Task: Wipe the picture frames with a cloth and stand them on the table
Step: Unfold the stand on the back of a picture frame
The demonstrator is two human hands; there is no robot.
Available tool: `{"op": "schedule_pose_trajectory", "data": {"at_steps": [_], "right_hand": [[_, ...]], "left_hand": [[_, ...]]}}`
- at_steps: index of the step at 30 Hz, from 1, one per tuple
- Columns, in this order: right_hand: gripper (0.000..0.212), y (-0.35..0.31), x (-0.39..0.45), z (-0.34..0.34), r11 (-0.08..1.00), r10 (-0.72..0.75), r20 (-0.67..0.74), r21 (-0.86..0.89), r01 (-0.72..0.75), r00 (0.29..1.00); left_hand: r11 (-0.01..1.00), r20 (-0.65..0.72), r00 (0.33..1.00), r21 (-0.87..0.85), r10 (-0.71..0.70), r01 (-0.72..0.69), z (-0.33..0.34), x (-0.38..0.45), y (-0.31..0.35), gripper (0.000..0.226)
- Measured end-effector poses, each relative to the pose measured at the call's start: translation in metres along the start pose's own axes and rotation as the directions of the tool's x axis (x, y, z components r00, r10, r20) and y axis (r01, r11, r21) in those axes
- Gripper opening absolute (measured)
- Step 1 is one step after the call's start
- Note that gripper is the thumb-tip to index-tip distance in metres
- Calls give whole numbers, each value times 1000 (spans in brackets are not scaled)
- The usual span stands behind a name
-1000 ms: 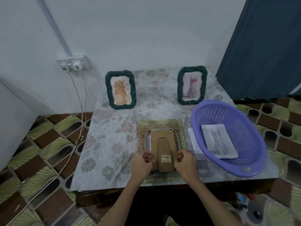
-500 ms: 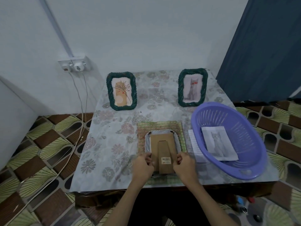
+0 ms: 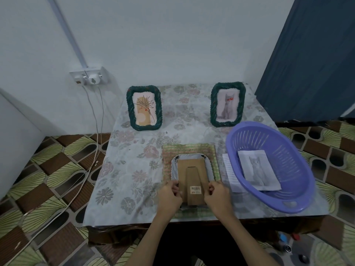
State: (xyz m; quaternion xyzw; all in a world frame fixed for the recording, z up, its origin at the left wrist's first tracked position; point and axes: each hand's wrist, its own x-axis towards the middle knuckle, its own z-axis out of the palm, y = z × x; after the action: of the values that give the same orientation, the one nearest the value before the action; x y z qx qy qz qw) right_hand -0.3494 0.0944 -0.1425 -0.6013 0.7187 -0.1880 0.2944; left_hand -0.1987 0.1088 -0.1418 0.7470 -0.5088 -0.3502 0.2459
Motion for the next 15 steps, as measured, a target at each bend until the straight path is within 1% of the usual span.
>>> {"op": "schedule_pose_trajectory", "data": {"at_steps": [4,6,8,10,13,15], "right_hand": [[10,2,-1,3,1000,-15,-16,-23,14,1000],[20,4,-2,4,999,-22,-23,-34,21,1000],[29,6,-2,4,999,-30,-27,-32,29,999],[32,7,-3,5,999,-36,-24,-32,36,999],[34,7,-4,6,998,-51,-16,-41,50,999],[39,7,-5,6,996,-67,-12,-59,66,998]], "left_hand": [[998,-13,999,50,30,-30,3,-2,-1,33],[997,-13,999,64,42,-41,4,-3,-1,32],[997,-11,999,64,53,-52,4,-3,-3,37],[993,8,996,81,87,-87,4,-3,-4,42],[964,51,985,201,167,-174,2,-5,-2,41],[906,62,972,355,224,-232,0,-4,-2,44]]}}
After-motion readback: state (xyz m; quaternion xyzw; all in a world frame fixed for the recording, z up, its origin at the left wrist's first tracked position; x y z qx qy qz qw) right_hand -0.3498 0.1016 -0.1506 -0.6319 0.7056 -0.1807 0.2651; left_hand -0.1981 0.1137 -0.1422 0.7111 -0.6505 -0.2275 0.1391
